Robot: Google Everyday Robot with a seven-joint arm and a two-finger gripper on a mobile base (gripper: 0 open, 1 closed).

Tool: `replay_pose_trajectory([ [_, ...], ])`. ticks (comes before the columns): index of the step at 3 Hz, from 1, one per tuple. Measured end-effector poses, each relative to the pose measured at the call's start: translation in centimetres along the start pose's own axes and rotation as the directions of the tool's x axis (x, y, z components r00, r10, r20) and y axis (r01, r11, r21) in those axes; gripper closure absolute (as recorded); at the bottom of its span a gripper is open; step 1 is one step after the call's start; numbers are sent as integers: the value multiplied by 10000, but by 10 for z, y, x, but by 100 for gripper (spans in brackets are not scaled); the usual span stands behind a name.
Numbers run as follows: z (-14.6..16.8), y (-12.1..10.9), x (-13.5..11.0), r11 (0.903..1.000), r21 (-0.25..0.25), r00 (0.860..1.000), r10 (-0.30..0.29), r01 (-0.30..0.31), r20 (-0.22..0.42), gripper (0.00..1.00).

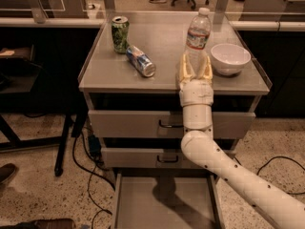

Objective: Pick water bottle from bottom drawer and place on counter

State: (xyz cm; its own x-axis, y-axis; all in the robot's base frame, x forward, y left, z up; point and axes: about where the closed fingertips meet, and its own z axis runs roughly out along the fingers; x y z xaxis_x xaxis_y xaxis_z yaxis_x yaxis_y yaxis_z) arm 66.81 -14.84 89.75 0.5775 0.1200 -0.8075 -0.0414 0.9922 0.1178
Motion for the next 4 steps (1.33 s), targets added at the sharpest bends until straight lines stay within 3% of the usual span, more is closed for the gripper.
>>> replay_pose_trajectory([
  [4,-23,-9,11,9971,286,9976,-698,699,-22,100],
])
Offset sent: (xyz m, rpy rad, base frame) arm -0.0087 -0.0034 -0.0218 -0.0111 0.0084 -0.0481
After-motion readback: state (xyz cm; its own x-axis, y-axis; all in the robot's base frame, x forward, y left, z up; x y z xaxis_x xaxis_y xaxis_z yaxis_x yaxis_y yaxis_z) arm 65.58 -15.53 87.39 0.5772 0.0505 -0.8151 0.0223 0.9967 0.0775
